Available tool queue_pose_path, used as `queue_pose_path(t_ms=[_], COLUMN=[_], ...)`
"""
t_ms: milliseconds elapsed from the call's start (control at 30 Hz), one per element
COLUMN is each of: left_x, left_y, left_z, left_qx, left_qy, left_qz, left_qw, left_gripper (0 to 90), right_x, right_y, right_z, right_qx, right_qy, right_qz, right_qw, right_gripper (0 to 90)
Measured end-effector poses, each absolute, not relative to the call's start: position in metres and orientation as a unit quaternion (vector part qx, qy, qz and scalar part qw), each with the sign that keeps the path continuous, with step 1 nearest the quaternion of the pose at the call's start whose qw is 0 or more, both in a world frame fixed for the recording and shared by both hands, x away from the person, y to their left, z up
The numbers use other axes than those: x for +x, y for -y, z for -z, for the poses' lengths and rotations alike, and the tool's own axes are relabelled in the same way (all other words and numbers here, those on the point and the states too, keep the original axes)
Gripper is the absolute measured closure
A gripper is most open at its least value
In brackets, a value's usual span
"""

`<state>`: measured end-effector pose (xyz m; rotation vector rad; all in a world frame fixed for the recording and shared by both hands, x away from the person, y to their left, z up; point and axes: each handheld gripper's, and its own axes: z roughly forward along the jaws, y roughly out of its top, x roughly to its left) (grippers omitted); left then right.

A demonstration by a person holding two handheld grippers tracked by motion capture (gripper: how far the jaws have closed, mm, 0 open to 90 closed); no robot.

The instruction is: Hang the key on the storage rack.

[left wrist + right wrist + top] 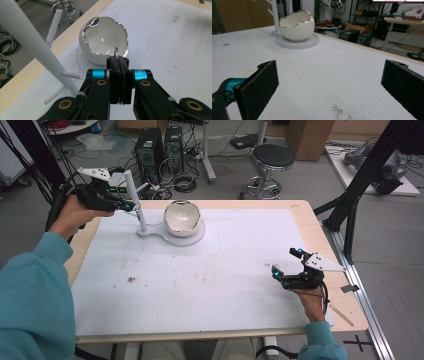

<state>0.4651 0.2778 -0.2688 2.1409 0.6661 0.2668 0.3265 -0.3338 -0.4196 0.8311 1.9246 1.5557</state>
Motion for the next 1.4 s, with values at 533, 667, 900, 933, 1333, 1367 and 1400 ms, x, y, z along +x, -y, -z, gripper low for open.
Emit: queue_pose_path(t_ms=[533,667,900,933,1333,1367,1400], left_x=[0.481,0.484,0.488,0.488,0.495,0.496,0.497], left_y=[-0.285,-0.286,-0.287,-0.287,-0.292,-0.292,-0.292], left_z=[0.285,0.288,0.292,0.292,0.297,0.298,0.298], left_qx=[0.861,0.861,0.862,0.862,0.859,0.859,0.858], left_qy=[-0.292,-0.297,-0.3,-0.301,-0.309,-0.308,-0.31], left_qz=[-0.099,-0.1,-0.1,-0.1,-0.101,-0.102,-0.102], left_qw=[0.405,0.4,0.396,0.396,0.396,0.395,0.396], left_gripper=[88.3,88.3,88.3,88.2,88.3,88.3,88.3], right_x=[0.325,0.324,0.324,0.324,0.324,0.324,0.324], right_y=[0.338,0.339,0.338,0.338,0.338,0.338,0.338], right_z=[0.443,0.445,0.445,0.445,0.445,0.446,0.445], right_qx=[0.327,0.332,0.33,0.327,0.329,0.329,0.329], right_qy=[-0.706,-0.7,-0.702,-0.702,-0.701,-0.701,-0.701], right_qz=[-0.572,-0.578,-0.575,-0.575,-0.575,-0.575,-0.575], right_qw=[0.261,0.257,0.261,0.264,0.265,0.265,0.265], right_gripper=[0.5,0.5,0.5,0.5,0.6,0.6,0.6])
